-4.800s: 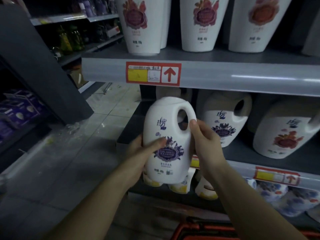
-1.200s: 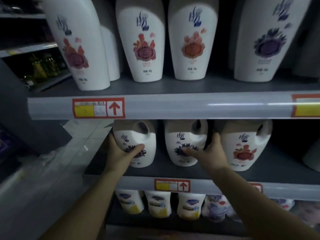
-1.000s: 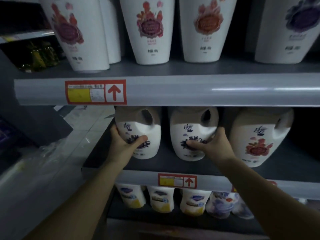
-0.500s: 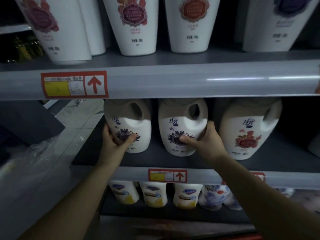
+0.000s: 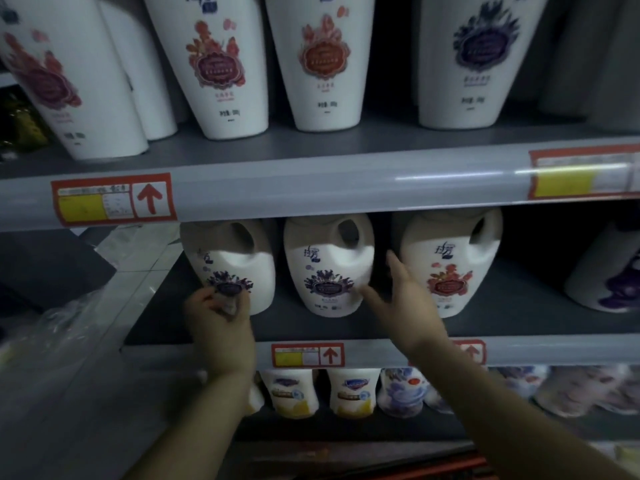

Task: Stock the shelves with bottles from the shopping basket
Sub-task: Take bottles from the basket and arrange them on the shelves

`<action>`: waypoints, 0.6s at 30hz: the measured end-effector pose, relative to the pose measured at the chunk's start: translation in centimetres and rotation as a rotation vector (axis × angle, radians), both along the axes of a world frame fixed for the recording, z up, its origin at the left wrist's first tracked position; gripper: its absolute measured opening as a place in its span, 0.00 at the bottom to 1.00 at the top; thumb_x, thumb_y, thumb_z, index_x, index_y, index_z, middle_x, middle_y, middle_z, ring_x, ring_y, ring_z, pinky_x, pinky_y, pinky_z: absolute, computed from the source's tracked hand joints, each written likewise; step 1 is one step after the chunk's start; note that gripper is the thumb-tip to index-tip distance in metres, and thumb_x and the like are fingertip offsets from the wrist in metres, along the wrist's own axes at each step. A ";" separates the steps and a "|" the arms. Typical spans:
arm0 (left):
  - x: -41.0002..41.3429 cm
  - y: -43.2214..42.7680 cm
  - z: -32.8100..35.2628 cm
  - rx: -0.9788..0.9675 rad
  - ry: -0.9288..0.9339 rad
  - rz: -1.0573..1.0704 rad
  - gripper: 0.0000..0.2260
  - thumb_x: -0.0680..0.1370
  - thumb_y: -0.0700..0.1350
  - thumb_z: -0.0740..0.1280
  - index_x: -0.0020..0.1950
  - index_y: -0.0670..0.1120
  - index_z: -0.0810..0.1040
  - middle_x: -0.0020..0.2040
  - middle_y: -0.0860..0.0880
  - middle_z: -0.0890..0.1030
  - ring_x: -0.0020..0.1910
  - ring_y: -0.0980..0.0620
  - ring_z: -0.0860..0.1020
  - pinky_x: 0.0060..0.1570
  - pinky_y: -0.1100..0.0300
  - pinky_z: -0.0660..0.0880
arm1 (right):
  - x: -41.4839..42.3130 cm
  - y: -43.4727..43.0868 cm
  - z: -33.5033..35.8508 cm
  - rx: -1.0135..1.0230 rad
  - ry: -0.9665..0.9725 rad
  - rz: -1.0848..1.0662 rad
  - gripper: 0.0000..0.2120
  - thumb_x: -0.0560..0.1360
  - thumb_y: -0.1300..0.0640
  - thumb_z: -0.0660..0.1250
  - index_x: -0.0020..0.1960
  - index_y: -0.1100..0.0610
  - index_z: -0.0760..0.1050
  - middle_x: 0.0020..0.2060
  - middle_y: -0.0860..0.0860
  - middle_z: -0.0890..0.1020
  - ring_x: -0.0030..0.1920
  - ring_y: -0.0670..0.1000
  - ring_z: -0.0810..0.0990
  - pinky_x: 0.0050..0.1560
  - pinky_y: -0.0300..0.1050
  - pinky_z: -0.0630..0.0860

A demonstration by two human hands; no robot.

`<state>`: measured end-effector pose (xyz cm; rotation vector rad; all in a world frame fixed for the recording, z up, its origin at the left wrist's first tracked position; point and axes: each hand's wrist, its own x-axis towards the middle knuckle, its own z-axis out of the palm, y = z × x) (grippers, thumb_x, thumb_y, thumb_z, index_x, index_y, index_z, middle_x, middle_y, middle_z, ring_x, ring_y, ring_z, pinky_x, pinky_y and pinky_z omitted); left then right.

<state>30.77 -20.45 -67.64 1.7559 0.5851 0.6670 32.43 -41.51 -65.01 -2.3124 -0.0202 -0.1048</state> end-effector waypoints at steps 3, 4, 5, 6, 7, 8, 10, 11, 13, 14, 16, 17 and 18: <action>-1.8 -6.2 1.3 0.115 -0.057 -0.206 0.07 0.77 0.42 0.66 0.54 0.46 0.73 0.48 0.48 0.78 0.44 0.52 0.77 0.44 0.63 0.74 | -2.2 -1.9 0.5 -0.082 -0.254 -0.083 0.23 0.77 0.53 0.64 0.71 0.55 0.67 0.65 0.52 0.76 0.63 0.53 0.76 0.58 0.44 0.72; -2.1 -8.2 1.5 0.204 -0.082 -0.322 0.06 0.77 0.44 0.65 0.54 0.49 0.73 0.46 0.51 0.79 0.43 0.54 0.78 0.45 0.62 0.75 | -2.5 -2.7 0.5 -0.073 -0.337 -0.142 0.19 0.77 0.55 0.65 0.67 0.55 0.72 0.61 0.52 0.78 0.59 0.54 0.78 0.54 0.44 0.73; -2.2 -10.0 1.8 0.291 -0.099 -0.426 0.06 0.78 0.44 0.65 0.54 0.51 0.75 0.47 0.52 0.80 0.44 0.55 0.78 0.45 0.62 0.76 | -2.6 -3.7 0.7 -0.030 -0.400 -0.220 0.16 0.76 0.57 0.66 0.63 0.55 0.74 0.58 0.52 0.79 0.56 0.55 0.79 0.52 0.44 0.73; -2.1 -11.9 2.2 0.357 -0.111 -0.517 0.07 0.78 0.45 0.64 0.56 0.52 0.76 0.49 0.52 0.81 0.46 0.56 0.79 0.47 0.62 0.76 | -2.7 -4.8 1.0 0.032 -0.445 -0.313 0.15 0.76 0.58 0.67 0.62 0.56 0.74 0.57 0.53 0.78 0.55 0.55 0.78 0.51 0.43 0.72; -1.6 -13.5 2.4 0.396 -0.109 -0.595 0.10 0.79 0.46 0.63 0.60 0.52 0.76 0.53 0.53 0.81 0.50 0.57 0.79 0.50 0.61 0.77 | -2.7 -6.0 1.2 0.100 -0.467 -0.400 0.16 0.75 0.59 0.67 0.62 0.56 0.73 0.58 0.54 0.75 0.56 0.56 0.77 0.52 0.42 0.70; -1.2 -15.0 2.9 0.402 -0.091 -0.652 0.13 0.79 0.47 0.62 0.64 0.52 0.74 0.57 0.53 0.79 0.54 0.57 0.78 0.55 0.59 0.76 | -2.5 -7.2 1.4 0.163 -0.462 -0.463 0.20 0.74 0.59 0.68 0.65 0.57 0.70 0.62 0.55 0.72 0.59 0.56 0.75 0.54 0.41 0.69; 0.3 -17.2 2.9 0.404 -0.049 -0.665 0.20 0.79 0.49 0.62 0.71 0.50 0.68 0.66 0.50 0.74 0.64 0.54 0.74 0.63 0.56 0.73 | -2.1 -9.5 1.4 0.244 -0.345 -0.478 0.30 0.75 0.58 0.68 0.73 0.58 0.61 0.71 0.56 0.65 0.68 0.56 0.70 0.62 0.43 0.68; 1.2 -17.9 2.7 0.403 -0.027 -0.639 0.23 0.79 0.49 0.63 0.73 0.48 0.65 0.69 0.49 0.71 0.67 0.52 0.71 0.66 0.55 0.71 | -1.7 -10.4 1.3 0.255 -0.256 -0.431 0.35 0.75 0.57 0.68 0.76 0.57 0.55 0.74 0.55 0.61 0.72 0.55 0.66 0.67 0.46 0.66; 2.4 -18.7 2.3 0.337 0.005 -0.606 0.27 0.77 0.49 0.65 0.74 0.46 0.63 0.72 0.47 0.68 0.70 0.49 0.70 0.67 0.50 0.71 | -0.9 -11.5 0.7 0.267 -0.119 -0.318 0.39 0.75 0.54 0.68 0.78 0.55 0.48 0.77 0.53 0.58 0.76 0.54 0.60 0.73 0.52 0.62; 2.8 -18.9 2.0 0.273 0.012 -0.601 0.28 0.76 0.49 0.67 0.73 0.46 0.64 0.72 0.46 0.69 0.70 0.49 0.70 0.66 0.48 0.72 | -0.5 -11.8 0.4 0.280 -0.076 -0.275 0.40 0.75 0.53 0.68 0.78 0.54 0.48 0.77 0.52 0.59 0.76 0.54 0.60 0.73 0.53 0.63; 3.6 -19.4 1.8 0.188 0.052 -0.612 0.27 0.72 0.51 0.71 0.68 0.46 0.67 0.67 0.47 0.74 0.65 0.49 0.74 0.61 0.53 0.74 | 0.0 -12.1 0.0 0.315 -0.013 -0.221 0.39 0.74 0.51 0.69 0.78 0.52 0.51 0.74 0.52 0.65 0.73 0.54 0.67 0.70 0.55 0.68; 3.9 -19.5 2.1 0.168 0.097 -0.618 0.27 0.71 0.52 0.73 0.65 0.45 0.68 0.64 0.47 0.76 0.62 0.49 0.76 0.56 0.57 0.73 | 0.1 -12.1 -0.2 0.306 0.005 -0.197 0.37 0.74 0.49 0.69 0.77 0.51 0.54 0.71 0.52 0.70 0.69 0.54 0.72 0.66 0.55 0.72; 4.4 -19.5 2.3 0.126 0.131 -0.619 0.27 0.70 0.52 0.74 0.64 0.44 0.69 0.62 0.47 0.77 0.60 0.49 0.76 0.53 0.58 0.72 | 0.3 -12.1 -0.4 0.270 0.009 -0.176 0.34 0.74 0.47 0.68 0.75 0.49 0.58 0.67 0.52 0.75 0.64 0.54 0.76 0.63 0.55 0.75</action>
